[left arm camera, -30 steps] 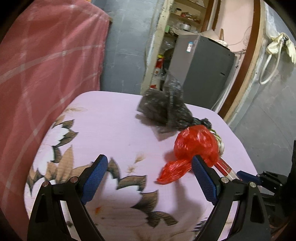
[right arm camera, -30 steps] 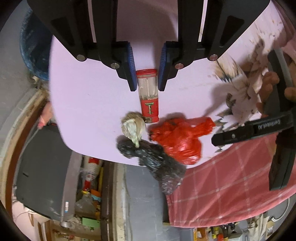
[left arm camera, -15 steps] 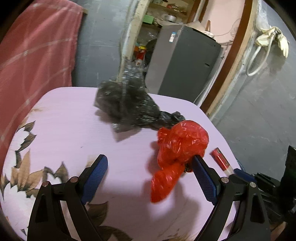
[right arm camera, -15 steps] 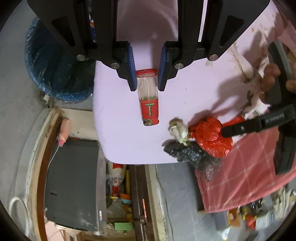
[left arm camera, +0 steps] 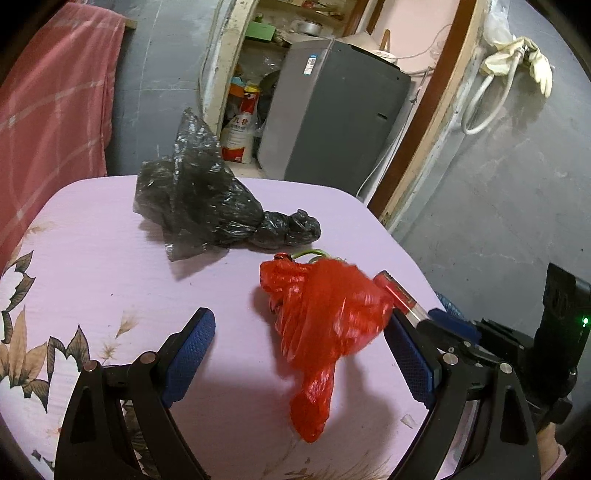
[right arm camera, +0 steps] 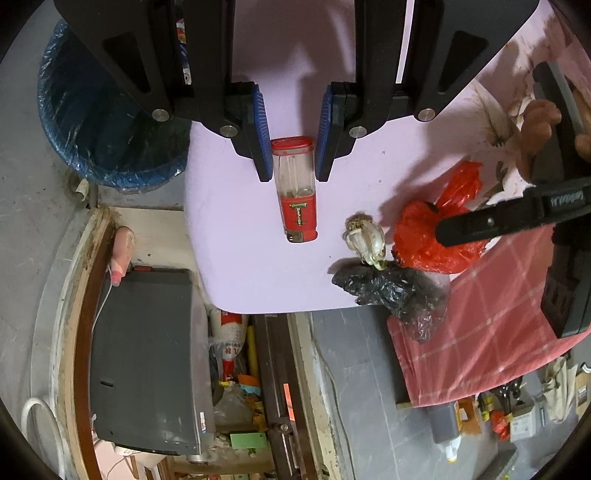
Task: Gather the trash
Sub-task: 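Grasp the red plastic bag with the left tool while the right tool grasps the red lighter, then carry the red bag with the left tool while the right tool carries the lighter to the bin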
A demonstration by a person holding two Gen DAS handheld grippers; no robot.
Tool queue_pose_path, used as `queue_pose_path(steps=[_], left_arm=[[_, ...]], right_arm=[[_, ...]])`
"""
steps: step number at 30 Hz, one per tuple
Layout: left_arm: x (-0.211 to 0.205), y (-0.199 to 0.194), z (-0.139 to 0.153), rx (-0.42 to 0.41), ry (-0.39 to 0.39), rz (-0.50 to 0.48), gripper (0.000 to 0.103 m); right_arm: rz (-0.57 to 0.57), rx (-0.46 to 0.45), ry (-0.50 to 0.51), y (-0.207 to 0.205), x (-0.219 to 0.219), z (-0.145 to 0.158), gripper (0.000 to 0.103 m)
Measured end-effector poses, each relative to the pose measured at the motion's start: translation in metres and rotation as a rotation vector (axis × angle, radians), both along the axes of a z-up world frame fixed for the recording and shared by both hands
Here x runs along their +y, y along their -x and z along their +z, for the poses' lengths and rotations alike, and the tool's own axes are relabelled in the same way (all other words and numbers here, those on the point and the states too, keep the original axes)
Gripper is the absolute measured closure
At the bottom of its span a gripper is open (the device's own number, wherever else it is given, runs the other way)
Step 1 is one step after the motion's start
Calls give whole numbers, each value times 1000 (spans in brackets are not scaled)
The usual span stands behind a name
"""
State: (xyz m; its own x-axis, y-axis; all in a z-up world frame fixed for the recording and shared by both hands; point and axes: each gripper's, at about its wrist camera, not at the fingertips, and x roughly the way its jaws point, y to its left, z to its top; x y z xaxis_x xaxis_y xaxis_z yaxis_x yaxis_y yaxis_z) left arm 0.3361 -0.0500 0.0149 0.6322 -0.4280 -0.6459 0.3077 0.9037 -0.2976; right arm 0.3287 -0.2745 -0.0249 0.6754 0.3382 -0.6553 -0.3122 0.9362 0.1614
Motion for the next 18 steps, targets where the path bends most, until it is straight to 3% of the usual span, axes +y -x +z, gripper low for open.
queue_pose_path(steps=[4, 7, 10, 14, 18], left_arm=[[-1, -2, 0, -3, -12, 9, 15], [-2, -4, 1, 2, 4, 2, 28], [-3, -7, 3, 7, 3, -5, 35], [-6, -9, 4, 5, -14, -3, 59], [-4, -8, 3, 6, -16, 12, 64]], right_arm=[[-1, -9, -13, -5, 2, -2, 72], [-1, -12, -9, -9, 5, -2, 72], [-4, -13, -4, -13, 8, -3, 71], [-12, -16, -6, -15, 12, -4, 70], [-11, -17, 1, -15, 12, -5, 69]])
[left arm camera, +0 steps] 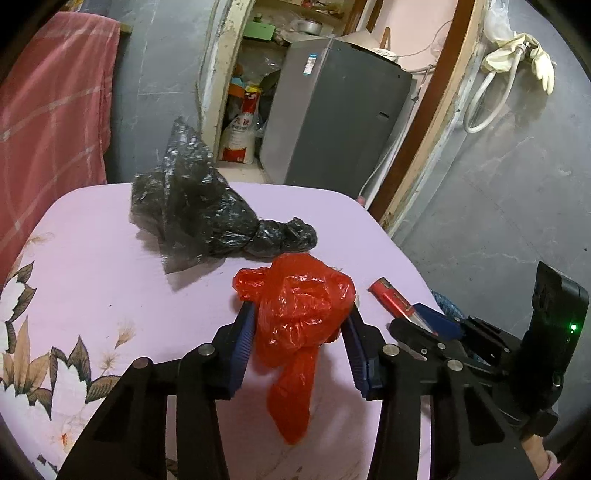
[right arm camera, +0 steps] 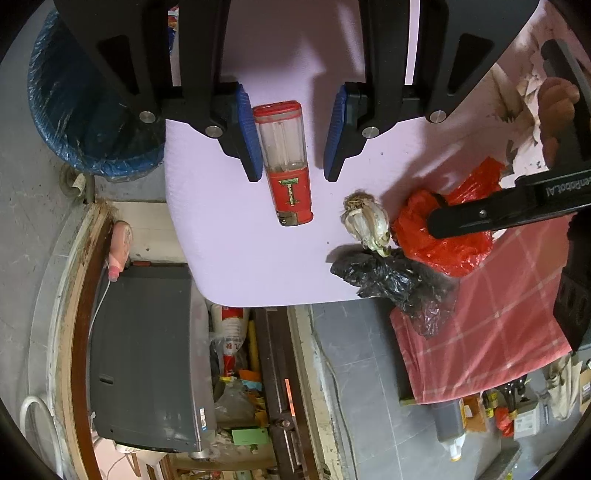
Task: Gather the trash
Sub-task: 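Carry the red bag with the left tool while the right tool carries the lighter to the bin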
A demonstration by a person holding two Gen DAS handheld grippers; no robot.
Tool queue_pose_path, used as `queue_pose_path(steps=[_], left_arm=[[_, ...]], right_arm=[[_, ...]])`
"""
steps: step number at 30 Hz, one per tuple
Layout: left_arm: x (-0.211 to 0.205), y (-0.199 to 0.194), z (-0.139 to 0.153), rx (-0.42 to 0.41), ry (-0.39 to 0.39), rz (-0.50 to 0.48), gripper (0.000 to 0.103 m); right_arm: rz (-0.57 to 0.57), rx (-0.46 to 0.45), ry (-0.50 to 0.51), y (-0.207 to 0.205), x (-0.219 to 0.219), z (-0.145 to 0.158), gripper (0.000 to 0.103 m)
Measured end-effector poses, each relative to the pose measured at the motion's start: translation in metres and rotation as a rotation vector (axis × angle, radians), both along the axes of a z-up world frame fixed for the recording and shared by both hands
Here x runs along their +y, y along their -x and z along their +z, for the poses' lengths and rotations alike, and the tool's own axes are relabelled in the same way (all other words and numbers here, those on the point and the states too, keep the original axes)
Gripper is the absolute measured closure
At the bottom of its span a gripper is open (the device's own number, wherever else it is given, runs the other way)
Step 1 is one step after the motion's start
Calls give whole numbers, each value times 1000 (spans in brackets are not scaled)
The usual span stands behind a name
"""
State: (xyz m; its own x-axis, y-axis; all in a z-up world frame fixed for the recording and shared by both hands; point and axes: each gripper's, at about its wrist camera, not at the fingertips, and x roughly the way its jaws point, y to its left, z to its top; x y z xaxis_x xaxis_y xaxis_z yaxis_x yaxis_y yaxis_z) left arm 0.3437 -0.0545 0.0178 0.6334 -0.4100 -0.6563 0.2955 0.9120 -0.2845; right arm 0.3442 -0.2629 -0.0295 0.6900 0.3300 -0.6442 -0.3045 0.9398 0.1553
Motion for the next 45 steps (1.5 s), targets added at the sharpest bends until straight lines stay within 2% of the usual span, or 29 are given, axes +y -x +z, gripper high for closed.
queue_pose_path(steps=[6, 12, 13, 16, 20, 25, 31, 38, 45], left_arm=[[5, 11, -3, -16, 4, 32, 67], [6, 32, -5, -66, 0, 78, 69], [5, 36, -5, -75, -2, 83, 69], [1, 46, -6, -90, -4, 87, 69], [-7, 57, -5, -116, -6, 90, 69], [-21, 72, -4, -187, -9, 103, 69], [-53, 82, 0, -273, -20, 104, 69], [-102, 92, 3, -338, -17, 59, 69], [-163, 112, 1, -446, -17, 24, 69]], right_arm=[[-8, -10, 2, 2, 1, -2, 69], [-39, -26, -9, 8, -1, -3, 77], [-52, -27, -15, 9, -3, -3, 83], [-56, -25, -47, 13, -7, -3, 83], [-65, -66, -25, 26, -8, -2, 83], [-101, -154, -11, 45, -22, 6, 83], [-153, -270, 11, 72, -49, 19, 83], [-230, -345, 43, 100, -88, 25, 83], [-330, -394, 61, 129, -137, 22, 83]])
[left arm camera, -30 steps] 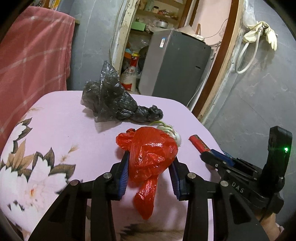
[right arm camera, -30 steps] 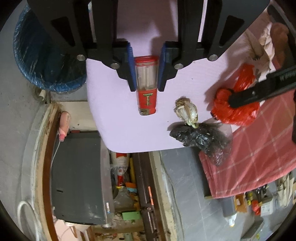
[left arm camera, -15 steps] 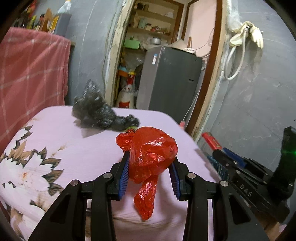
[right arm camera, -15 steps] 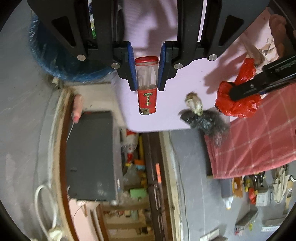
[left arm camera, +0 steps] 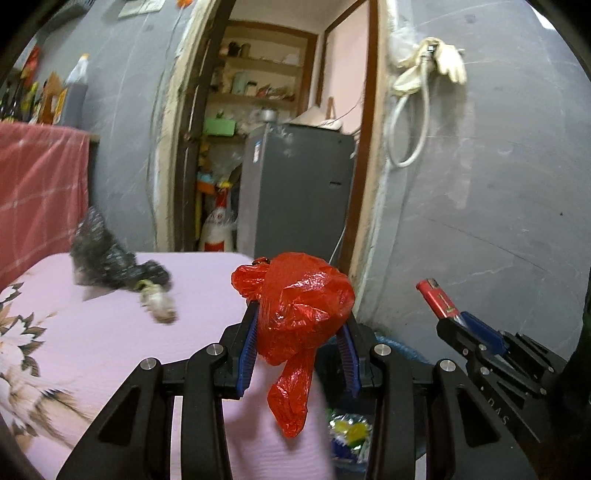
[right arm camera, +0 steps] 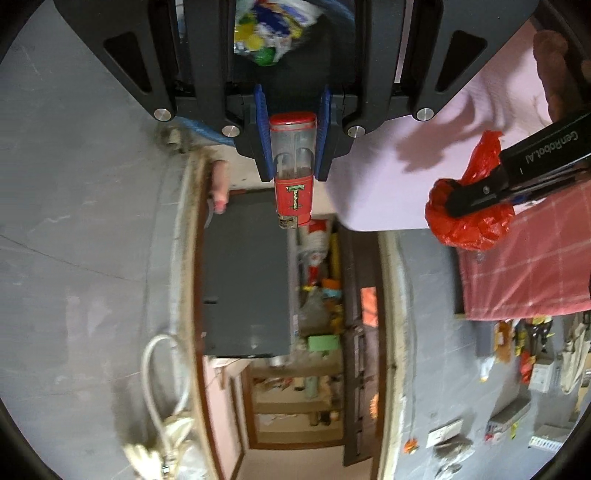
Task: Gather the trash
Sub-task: 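Carry the red bag with the left tool while the right tool carries the lighter to the bin, then open the left tool over the bin while the right tool releases the lighter into it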
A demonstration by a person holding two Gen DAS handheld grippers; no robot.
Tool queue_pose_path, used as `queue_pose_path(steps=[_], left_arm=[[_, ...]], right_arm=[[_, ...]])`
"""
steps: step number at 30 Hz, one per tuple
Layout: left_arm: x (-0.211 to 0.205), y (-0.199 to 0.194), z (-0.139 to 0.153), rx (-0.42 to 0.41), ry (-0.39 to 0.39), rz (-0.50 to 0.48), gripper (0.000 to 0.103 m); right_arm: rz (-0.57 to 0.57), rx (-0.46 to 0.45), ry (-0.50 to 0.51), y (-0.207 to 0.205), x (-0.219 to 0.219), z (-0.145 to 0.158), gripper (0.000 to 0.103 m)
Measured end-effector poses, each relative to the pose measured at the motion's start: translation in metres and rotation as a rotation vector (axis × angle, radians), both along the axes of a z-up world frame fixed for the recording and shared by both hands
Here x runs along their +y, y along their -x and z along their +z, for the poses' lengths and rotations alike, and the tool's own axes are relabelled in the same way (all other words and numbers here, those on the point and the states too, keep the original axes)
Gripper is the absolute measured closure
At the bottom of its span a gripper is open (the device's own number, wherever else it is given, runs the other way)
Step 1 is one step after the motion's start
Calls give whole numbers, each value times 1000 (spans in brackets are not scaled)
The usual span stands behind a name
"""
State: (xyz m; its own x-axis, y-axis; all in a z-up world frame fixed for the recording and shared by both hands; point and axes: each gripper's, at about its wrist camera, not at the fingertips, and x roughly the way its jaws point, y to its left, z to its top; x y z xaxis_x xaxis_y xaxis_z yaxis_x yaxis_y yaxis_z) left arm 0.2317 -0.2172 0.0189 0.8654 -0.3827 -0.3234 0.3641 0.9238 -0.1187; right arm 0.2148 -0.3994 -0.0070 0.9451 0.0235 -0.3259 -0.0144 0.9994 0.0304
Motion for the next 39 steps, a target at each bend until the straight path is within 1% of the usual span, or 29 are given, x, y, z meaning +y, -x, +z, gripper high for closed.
queue_pose_path(steps=[2, 4, 6, 9, 11, 14, 20, 22, 25, 30, 39], left_arm=[[-14, 2, -4, -7, -9, -10, 69], [-31, 1, -9, 12, -37, -31, 69], [-41, 0, -13, 29, -16, -49, 69], [-62, -8, -20, 91, -23, -93, 69], [-71, -13, -25, 118, -23, -96, 69], [-84, -25, -37, 204, -17, -96, 69], [-101, -46, -62, 329, -79, -74, 69], [-98, -50, -68, 353, -85, -69, 69], [-98, -57, -72, 375, -90, -62, 69], [-99, -60, -80, 409, -104, -62, 68], [-97, -52, -87, 427, -106, -67, 67]], right_arm=[[-25, -1, -7, 6, -13, -4, 83], [-44, 15, -17, 8, -25, -9, 83], [-56, 26, -37, 10, -35, -13, 83], [-77, 52, -70, 11, -51, -21, 83], [-83, 73, -98, 10, -60, -28, 83], [-90, 102, -121, 8, -67, -37, 83], [-88, 178, -157, 1, -75, -55, 83], [-85, 196, -161, 0, -75, -60, 83], [-85, 217, -162, -1, -75, -67, 83], [-88, 246, -190, -4, -79, -73, 83], [-91, 294, -208, -9, -81, -81, 83]])
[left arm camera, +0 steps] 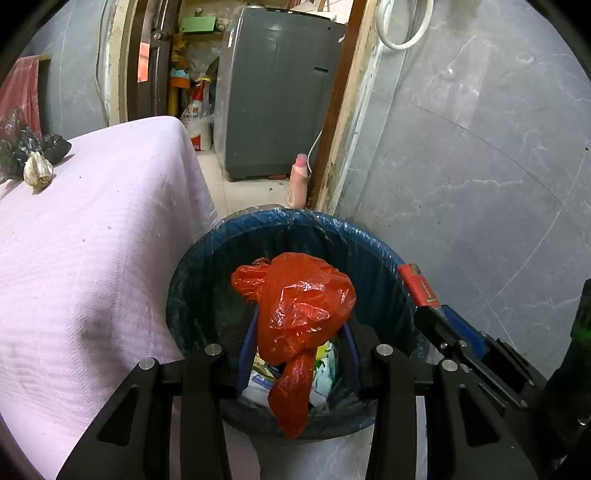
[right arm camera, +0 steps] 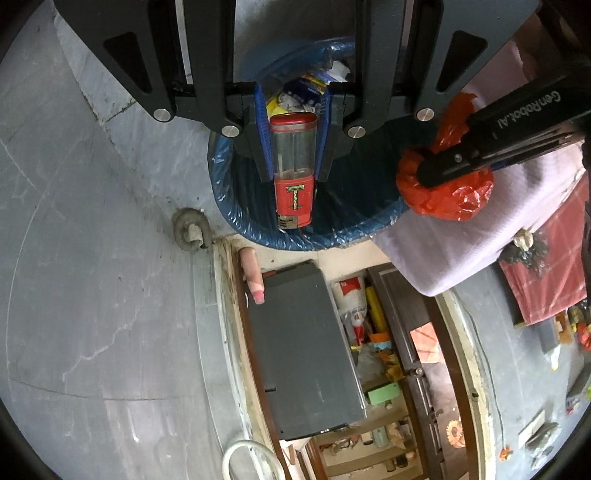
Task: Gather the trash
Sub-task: 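Open the left tool over the bin while the right tool releases the lighter into it, then move both open tools back over the table toward the black bag and garlic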
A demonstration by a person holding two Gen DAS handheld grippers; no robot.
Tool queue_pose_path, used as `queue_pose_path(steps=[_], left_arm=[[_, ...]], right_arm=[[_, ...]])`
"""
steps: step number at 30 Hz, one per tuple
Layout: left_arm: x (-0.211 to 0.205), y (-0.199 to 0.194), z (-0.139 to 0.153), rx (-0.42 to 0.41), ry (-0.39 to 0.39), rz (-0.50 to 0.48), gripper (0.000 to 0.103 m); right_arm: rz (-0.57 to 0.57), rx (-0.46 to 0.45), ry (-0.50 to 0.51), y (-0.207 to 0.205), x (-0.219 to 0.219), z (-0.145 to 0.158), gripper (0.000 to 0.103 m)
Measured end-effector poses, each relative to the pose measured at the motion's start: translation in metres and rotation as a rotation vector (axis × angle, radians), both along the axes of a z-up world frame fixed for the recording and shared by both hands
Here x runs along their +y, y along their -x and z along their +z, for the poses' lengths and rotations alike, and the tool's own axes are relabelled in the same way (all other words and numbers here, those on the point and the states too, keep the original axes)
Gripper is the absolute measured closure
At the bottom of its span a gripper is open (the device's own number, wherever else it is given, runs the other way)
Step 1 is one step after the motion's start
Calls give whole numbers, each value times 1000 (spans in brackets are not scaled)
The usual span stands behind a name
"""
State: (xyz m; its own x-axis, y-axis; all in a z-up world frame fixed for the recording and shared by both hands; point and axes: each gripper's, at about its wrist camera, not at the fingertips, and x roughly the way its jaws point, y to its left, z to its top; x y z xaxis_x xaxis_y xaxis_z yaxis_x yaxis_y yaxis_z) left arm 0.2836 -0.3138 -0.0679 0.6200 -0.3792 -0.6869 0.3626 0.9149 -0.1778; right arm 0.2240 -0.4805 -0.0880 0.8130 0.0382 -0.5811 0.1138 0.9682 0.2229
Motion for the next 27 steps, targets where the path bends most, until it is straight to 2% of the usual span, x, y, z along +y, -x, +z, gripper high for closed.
queue_pose_path(steps=[7, 10, 15, 18, 20, 24, 26, 27], left_arm=[[0, 4, 2, -15, 12, -6, 61], [1, 8, 5, -30, 35, -10, 54], [6, 13, 15, -47, 58, -7, 53], [13, 17, 25, -61, 93, 1, 51], [19, 21, 36, -90, 118, 12, 42], [34, 28, 58, -161, 138, 44, 33], [42, 30, 67, -191, 141, 59, 25], [48, 32, 72, -209, 141, 70, 22]], right_arm=[[-6, 30, -15, -2, -4, -1, 80], [-9, 22, -8, 1, -4, 3, 75], [-32, -12, 3, 7, -7, 16, 71], [-51, -50, -2, 12, -11, 27, 64], [-66, -87, 7, 16, -11, 36, 52], [-74, -157, 21, 22, -8, 57, 44], [-76, -196, 31, 24, -3, 67, 29], [-76, -215, 32, 26, -1, 72, 27]])
